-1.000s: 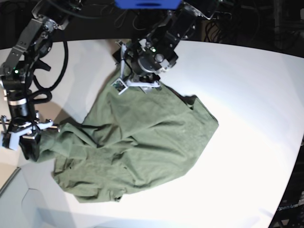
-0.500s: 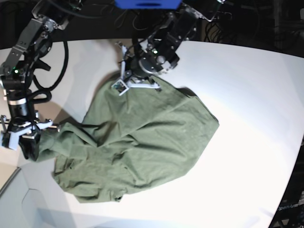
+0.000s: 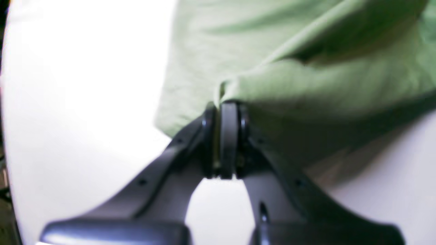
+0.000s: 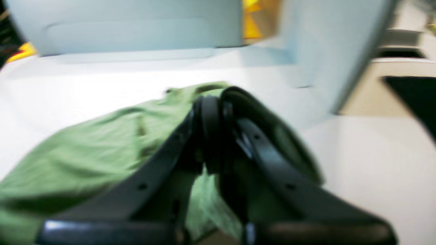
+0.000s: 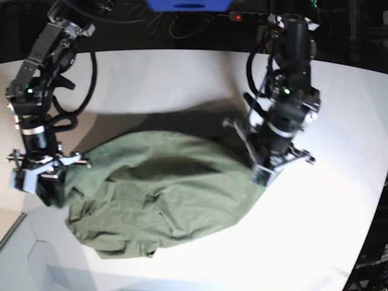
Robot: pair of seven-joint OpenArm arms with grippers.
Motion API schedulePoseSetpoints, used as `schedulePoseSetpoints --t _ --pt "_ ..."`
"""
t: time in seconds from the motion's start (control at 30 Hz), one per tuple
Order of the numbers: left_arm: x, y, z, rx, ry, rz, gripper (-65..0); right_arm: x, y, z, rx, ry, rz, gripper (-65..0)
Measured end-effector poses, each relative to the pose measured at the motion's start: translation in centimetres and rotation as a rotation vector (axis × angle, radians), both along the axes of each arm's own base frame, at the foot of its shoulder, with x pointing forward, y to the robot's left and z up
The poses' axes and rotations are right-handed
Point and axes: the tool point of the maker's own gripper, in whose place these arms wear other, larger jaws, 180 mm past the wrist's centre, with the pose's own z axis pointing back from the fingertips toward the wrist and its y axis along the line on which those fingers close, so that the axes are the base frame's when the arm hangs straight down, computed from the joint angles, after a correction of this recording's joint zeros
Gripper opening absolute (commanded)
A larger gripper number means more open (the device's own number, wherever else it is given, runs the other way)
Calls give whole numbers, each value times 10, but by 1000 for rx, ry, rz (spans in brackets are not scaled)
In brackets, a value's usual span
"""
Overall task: Layout the t-shirt on the table in an organized manner, then fold the t-shirt properly
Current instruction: 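Lift the shirt with both grippers and lay it down flatter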
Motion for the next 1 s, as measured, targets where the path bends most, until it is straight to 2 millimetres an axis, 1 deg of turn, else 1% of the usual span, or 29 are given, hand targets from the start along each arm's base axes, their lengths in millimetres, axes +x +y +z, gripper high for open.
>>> schedulePoseSetpoints --t 0.07,0.13,0.2,0.27,0.43,0.53,0.6,0.63,0.73,0.8,0.83,0.9,0.93,1.0 --pt "20 20 27 -9 -87 60 -647 1 12 -2 13 2 32 -650" --pt "33 43 49 -24 -147 138 -647 2 14 -2 7 4 36 -650" --pt "43 59 64 -27 -180 185 -647 6 15 5 -4 -10 42 -650" --pt "56 65 89 -26 -244 196 -647 15 15 21 -10 -54 44 -650" --pt "81 61 150 -22 -393 173 -647 39 11 67 -55 -127 46 -650" --pt "94 60 201 -37 -511 172 -647 55 2 106 -92 -185 -1 -650" --pt "99 58 242 -56 -612 171 -647 61 -2 141 -117 -261 -11 -650" --pt "100 58 260 -60 -654 169 -647 63 -3 157 -122 -299 -15 -650" --pt "99 59 306 -70 -760 172 -647 65 -8 205 -145 -404 -34 -650" --pt "98 50 332 -55 -819 151 -647 62 -14 237 -169 -474 -47 -650" --pt "96 44 344 -56 -850 130 -647 59 -16 254 -177 -514 -57 -650" --pt "92 38 358 -55 -888 109 -647 52 -19 285 -191 -593 -68 -650" --pt "92 37 361 -59 -892 108 -647 48 -20 296 -194 -625 -71 -650" --pt "90 39 368 -58 -904 115 -647 43 -24 312 -204 -661 -85 -650"
